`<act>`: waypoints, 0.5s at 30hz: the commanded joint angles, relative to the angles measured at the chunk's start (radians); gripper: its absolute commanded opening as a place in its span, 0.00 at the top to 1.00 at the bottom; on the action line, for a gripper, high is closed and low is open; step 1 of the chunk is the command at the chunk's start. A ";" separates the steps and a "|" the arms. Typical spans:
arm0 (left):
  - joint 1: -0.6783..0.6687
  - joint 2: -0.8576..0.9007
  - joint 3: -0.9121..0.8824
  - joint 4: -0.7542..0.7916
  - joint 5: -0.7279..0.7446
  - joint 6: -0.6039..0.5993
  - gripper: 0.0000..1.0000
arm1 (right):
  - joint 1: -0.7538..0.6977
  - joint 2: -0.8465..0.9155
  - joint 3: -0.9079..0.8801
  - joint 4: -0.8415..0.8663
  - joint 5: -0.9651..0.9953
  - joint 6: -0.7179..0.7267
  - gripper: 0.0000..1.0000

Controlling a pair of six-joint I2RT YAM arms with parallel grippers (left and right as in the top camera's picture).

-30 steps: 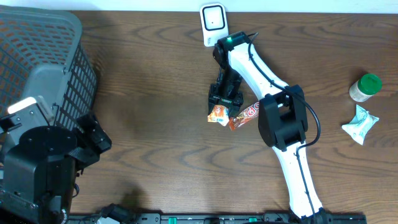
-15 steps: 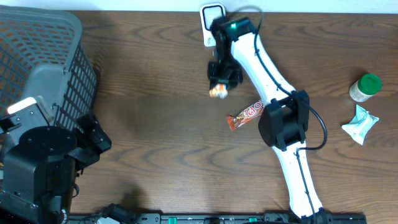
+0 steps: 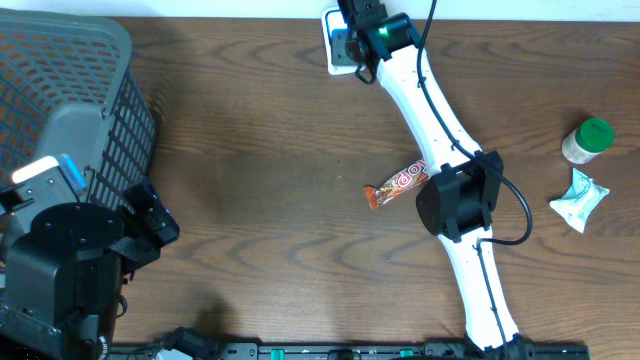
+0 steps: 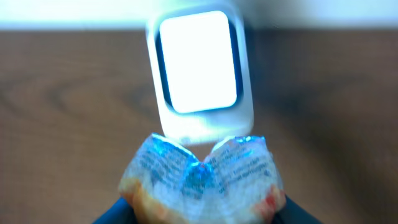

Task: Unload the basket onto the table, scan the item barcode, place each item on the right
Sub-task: 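Hold the orange packet against the scanner face with the right gripper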

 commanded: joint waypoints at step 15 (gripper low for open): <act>0.005 0.003 0.006 -0.003 -0.010 -0.004 0.02 | -0.002 0.213 -0.007 0.620 0.185 -0.213 0.66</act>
